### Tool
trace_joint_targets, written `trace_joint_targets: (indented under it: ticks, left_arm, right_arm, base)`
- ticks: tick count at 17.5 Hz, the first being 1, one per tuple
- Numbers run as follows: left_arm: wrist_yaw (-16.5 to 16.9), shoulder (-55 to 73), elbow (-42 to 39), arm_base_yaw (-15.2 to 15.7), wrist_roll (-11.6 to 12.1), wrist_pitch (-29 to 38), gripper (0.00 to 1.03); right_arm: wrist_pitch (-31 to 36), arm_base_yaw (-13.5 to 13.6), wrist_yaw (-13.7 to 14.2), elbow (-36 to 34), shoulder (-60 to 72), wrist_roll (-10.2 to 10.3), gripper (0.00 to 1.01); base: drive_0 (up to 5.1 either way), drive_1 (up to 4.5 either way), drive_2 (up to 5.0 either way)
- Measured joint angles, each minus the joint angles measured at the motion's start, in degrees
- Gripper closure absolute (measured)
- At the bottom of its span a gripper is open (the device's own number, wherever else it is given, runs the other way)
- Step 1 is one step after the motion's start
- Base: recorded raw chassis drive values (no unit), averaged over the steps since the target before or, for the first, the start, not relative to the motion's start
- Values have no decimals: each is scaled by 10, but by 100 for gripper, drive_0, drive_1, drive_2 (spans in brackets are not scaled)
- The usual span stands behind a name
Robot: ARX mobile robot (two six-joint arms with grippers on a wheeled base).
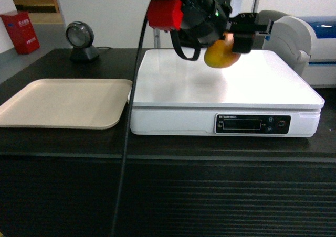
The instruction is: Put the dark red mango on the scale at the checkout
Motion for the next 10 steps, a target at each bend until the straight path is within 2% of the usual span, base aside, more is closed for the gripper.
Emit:
trace_joint_targets:
  ticks: [5, 7, 10]
  left_arm:
    - [-45, 64, 72, -12, -70, -45, 42]
    - [-55, 71, 94, -13, -106, -61, 42]
    - [-68, 77, 111, -13, -136, -84, 42]
  right_arm:
    - [0, 0, 0, 0, 0, 0, 3]
    - [0, 0, 0, 0, 0, 0, 3]
    - [0, 0, 0, 0, 0, 0, 3]
  base:
    - [0, 0, 0]
    - [0, 0, 0]
    - [0, 0, 0]
